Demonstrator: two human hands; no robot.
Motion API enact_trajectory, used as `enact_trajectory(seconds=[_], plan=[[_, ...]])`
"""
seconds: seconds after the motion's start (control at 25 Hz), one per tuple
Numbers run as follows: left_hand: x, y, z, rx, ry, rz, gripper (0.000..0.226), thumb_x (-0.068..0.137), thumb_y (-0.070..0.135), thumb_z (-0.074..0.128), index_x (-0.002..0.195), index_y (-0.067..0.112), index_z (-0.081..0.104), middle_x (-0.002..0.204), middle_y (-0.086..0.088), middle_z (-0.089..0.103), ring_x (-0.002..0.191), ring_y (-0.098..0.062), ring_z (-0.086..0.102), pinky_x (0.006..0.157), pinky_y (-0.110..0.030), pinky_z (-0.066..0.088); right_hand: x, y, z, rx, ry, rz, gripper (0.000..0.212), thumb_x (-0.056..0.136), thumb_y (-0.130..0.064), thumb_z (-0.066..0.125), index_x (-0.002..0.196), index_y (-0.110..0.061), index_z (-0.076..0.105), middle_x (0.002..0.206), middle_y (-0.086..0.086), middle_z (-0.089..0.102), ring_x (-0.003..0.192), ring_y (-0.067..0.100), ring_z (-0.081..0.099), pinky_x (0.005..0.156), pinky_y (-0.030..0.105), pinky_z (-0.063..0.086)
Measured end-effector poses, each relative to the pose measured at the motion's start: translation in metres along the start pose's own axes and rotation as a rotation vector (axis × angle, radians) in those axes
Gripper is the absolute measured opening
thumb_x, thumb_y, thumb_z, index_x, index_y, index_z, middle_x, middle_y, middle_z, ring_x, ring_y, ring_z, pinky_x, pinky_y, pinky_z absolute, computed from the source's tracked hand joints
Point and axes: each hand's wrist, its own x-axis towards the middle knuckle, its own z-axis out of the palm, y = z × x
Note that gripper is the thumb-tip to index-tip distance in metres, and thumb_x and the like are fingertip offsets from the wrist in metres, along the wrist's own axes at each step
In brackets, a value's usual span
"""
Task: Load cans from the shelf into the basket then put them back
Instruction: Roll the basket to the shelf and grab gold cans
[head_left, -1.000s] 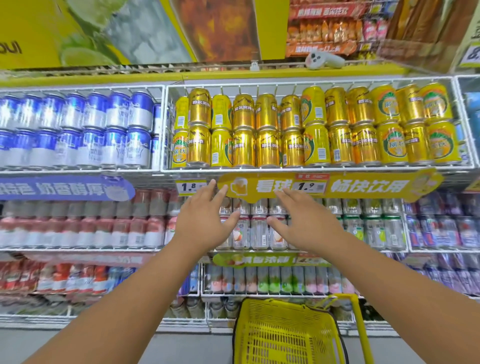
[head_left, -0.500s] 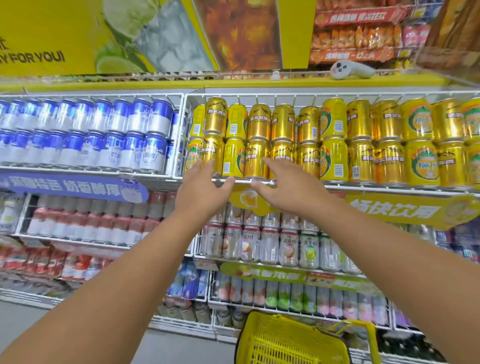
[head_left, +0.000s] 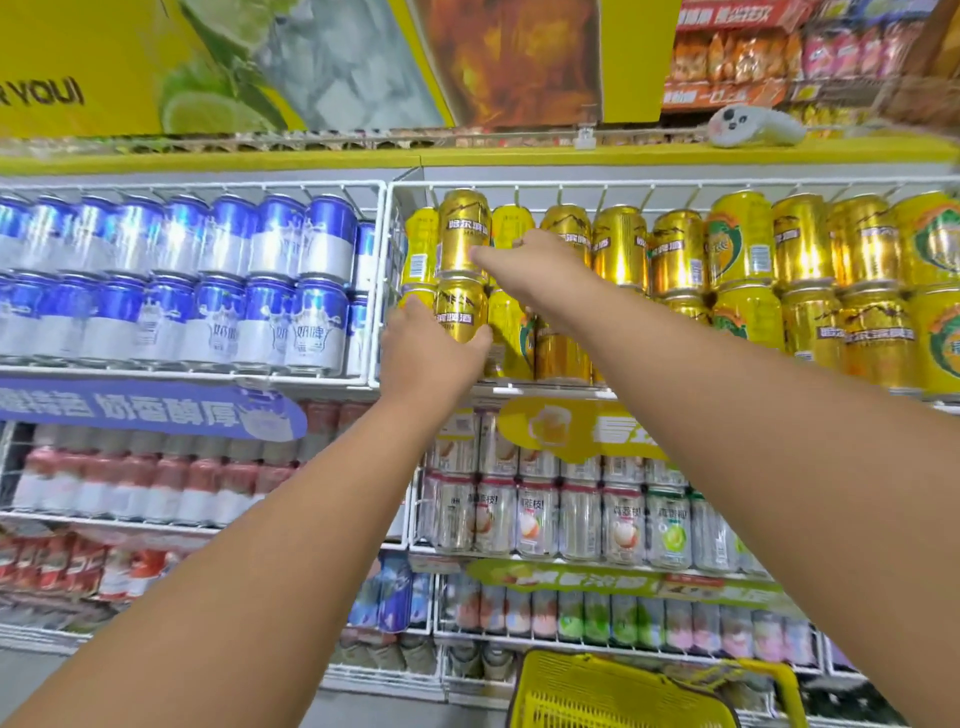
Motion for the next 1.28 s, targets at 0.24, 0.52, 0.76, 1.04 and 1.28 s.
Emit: enact_trajectory(seconds=[0.24,0.52,0.76,1.04,1.28], plan=[[0.017,0.004,0.007,0.03,0.024,-0.033,0.083,0.075,0.062,0.07,0.13,0.004,0.047,0.134,-0.014,0.045,0.128,-0.035,0.042,0.1,-0.046,0.045,0.04,-0.022,0.024,0.164,0.088,0.091,0.03,0.088,-0.036,0.071,0.092,-0.015,0.051,0.084,-0.002,0.055,0.073,0.016,0.055,0.081,0.033,0.055],[0.018,0.012,0.013,0.061,-0.029,-0.08,0.079,0.076,0.054,0.076,0.128,0.002,0.048,0.143,-0.016,0.035,0.13,-0.036,0.037,0.103,-0.05,0.044,0.082,-0.052,0.045,-0.295,0.092,0.047,0.021,0.093,-0.041,0.059,0.09,-0.02,0.063,0.118,-0.004,0.063,0.114,0.019,0.062,0.089,0.028,0.053],[0.027,0.011,0.016,0.081,-0.027,-0.081,0.034,0.101,0.003,0.037,0.134,-0.001,0.046,0.141,-0.02,0.039,0.132,-0.04,0.036,0.099,-0.048,0.043,0.113,-0.041,0.079,-0.417,0.25,0.152,0.065,0.069,-0.057,0.07,0.124,-0.022,0.065,0.125,0.007,0.061,0.108,0.026,0.062,0.058,0.028,0.036],[0.024,0.013,0.004,-0.042,-0.06,-0.107,0.04,0.093,0.017,0.06,0.128,0.0,0.051,0.136,-0.019,0.045,0.125,-0.038,0.044,0.093,-0.047,0.045,0.109,-0.041,0.072,-0.295,0.277,0.105,0.042,0.071,-0.048,0.074,0.105,-0.024,0.068,0.115,-0.001,0.068,0.103,0.021,0.065,0.063,0.026,0.043],[0.027,0.006,0.003,-0.178,-0.066,-0.071,0.067,0.062,0.059,0.08,0.106,0.011,0.064,0.118,-0.011,0.059,0.107,-0.033,0.061,0.081,-0.038,0.053,0.08,-0.033,0.038,0.257,0.173,0.084,0.026,0.068,-0.026,0.081,0.083,-0.012,0.066,0.089,0.005,0.072,0.061,0.019,0.07,0.055,0.028,0.059]])
